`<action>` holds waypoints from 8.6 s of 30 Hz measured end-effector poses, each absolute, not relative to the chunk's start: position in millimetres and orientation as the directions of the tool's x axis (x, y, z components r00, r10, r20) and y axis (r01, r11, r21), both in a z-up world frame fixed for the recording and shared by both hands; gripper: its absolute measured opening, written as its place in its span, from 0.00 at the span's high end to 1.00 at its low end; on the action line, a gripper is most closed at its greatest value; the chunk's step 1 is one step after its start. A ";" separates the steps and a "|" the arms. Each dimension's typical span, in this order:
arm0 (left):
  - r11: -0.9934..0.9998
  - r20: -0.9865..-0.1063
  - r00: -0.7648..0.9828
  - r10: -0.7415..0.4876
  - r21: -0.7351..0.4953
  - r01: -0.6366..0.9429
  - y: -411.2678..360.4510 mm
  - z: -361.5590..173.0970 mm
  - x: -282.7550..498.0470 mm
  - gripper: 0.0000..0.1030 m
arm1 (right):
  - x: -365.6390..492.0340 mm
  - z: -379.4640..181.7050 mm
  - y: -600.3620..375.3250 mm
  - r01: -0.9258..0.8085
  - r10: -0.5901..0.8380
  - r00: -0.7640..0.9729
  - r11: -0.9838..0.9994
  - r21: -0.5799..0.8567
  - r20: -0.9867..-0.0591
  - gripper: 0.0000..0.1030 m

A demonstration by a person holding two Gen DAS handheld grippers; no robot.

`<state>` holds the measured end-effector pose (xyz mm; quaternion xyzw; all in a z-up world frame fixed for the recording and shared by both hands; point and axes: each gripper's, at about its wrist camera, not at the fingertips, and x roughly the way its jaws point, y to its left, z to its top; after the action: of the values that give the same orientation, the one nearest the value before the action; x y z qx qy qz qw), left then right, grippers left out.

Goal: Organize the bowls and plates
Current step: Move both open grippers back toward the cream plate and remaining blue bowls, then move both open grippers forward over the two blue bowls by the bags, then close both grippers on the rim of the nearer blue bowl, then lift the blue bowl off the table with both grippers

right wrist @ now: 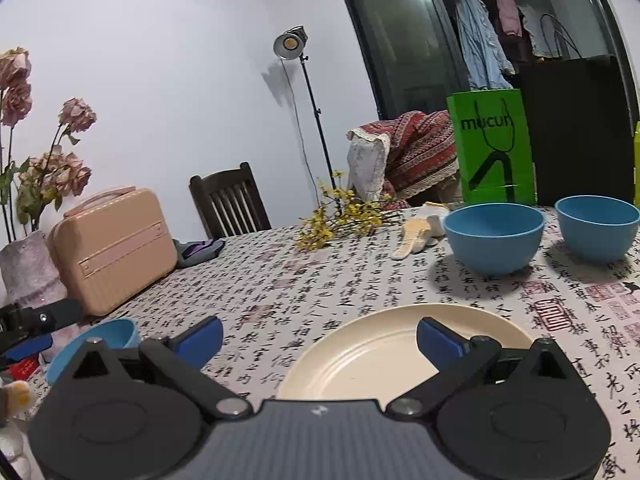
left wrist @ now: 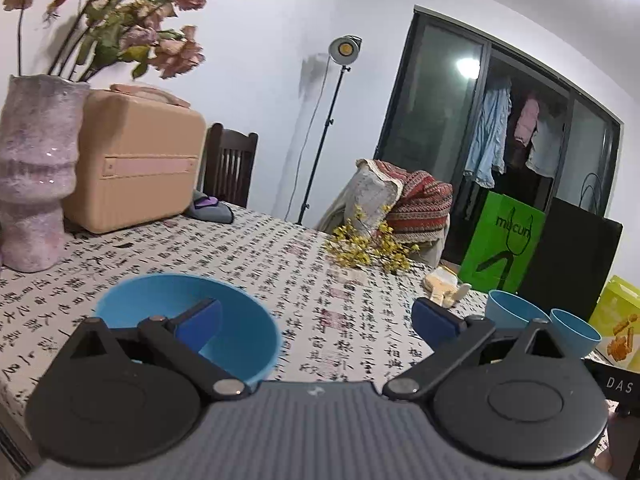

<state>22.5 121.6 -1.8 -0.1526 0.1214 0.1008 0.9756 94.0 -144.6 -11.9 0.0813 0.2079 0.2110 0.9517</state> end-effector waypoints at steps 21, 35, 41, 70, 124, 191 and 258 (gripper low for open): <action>0.958 -0.329 0.943 0.052 -0.250 -0.140 73.2 -18.6 63.8 0.00 | 113.6 -29.4 -200.1 -0.278 0.363 0.845 0.925 0.258 -0.392 0.00; 0.968 -0.334 0.943 0.006 -0.235 -0.089 49.1 -17.7 85.6 0.00 | 125.0 -34.6 -225.2 -0.230 0.325 0.859 0.935 0.269 -0.395 0.00; 0.971 -0.331 0.943 -0.025 -0.231 -0.055 37.1 -15.9 94.8 0.00 | 129.0 -34.6 -235.4 -0.204 0.301 0.867 0.942 0.268 -0.397 0.00; 0.970 -0.265 0.950 -0.162 -0.217 0.105 3.7 43.6 154.2 0.00 | 157.9 11.3 -244.8 -0.090 0.161 0.919 0.974 0.208 -0.360 0.00; 0.962 -0.487 0.849 -0.203 -0.263 0.080 -56.2 22.1 417.0 0.00 | 361.1 -0.2 -299.0 0.077 0.043 0.941 0.938 0.338 -0.335 0.00; 0.954 -0.682 0.670 -0.293 -0.254 0.160 -79.3 -36.6 447.2 0.60 | 390.2 -38.2 -278.0 0.081 0.041 0.805 0.981 0.178 -0.592 0.76; 0.964 -0.581 0.769 -0.265 -0.169 0.204 -93.3 -10.8 417.2 0.86 | 377.4 -26.2 -276.6 0.093 0.026 0.844 0.977 0.193 -0.536 0.91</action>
<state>417.2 -93.3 -10.8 -0.0482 0.3158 -0.1248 0.9394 377.4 -276.6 -26.2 0.1064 0.2789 -0.0176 0.9542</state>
